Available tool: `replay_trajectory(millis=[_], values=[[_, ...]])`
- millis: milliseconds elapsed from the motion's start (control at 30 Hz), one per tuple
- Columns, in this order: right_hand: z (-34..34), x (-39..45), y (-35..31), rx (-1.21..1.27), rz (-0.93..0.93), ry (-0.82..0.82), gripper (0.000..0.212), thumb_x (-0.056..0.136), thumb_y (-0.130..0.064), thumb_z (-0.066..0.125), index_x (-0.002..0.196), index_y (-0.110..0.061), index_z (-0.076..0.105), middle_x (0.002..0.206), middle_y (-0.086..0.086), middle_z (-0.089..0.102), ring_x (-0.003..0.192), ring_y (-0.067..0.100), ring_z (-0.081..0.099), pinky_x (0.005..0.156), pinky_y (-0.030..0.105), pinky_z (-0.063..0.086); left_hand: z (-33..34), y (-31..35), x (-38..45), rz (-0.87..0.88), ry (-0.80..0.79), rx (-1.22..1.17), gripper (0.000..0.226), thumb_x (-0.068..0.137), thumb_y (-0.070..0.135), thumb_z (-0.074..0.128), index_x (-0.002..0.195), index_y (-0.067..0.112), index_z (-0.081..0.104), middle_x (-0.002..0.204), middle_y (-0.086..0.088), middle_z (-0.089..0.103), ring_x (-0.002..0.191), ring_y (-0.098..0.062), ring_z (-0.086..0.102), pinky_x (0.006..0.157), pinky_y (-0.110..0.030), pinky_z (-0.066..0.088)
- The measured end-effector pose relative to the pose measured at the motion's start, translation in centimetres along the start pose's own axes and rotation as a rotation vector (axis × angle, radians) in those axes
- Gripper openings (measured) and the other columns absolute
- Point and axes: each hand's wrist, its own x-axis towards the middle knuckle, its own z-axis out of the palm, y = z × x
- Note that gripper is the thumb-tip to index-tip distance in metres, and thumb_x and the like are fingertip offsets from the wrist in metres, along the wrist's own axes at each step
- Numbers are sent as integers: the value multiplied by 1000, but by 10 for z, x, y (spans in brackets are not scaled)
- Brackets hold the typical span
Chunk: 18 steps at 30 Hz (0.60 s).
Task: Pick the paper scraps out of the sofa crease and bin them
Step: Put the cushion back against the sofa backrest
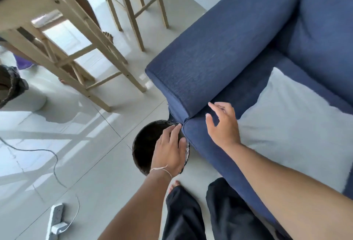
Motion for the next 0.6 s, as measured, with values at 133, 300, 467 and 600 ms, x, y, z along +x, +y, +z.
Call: replay_trajectory(millis=[133, 300, 467, 600], values=[[-53, 44, 32, 56, 91, 189, 38, 93, -19, 61, 131, -13, 64, 123, 8, 55, 115, 24, 55, 99, 35, 47, 25, 57, 38, 143, -67, 24, 47, 103, 27, 48, 147, 9, 45, 144, -11, 49, 131, -29, 49, 110, -44, 40], [-130, 64, 114, -3, 233, 378, 40, 90, -13, 62, 130, -7, 64, 122, 17, 56, 115, 33, 57, 105, 43, 44, 68, 131, 85, 264, -174, 60, 50, 103, 28, 47, 150, 11, 41, 148, -9, 44, 134, -28, 47, 110, -43, 39], [-200, 25, 214, -110, 462, 385, 49, 91, -31, 54, 136, -13, 60, 132, 15, 53, 122, 33, 54, 108, 47, 40, 121, 196, 127, 330, -239, 46, 50, 103, 31, 42, 149, 12, 40, 147, -9, 44, 130, -30, 50, 105, -47, 43], [-233, -15, 269, -182, 803, 273, 62, 94, -54, 50, 147, -24, 46, 150, 11, 39, 138, 30, 40, 116, 49, 31, 165, 248, 155, 140, -339, -15, 58, 101, 43, 43, 154, 30, 27, 156, 0, 31, 131, -26, 47, 111, -43, 38]])
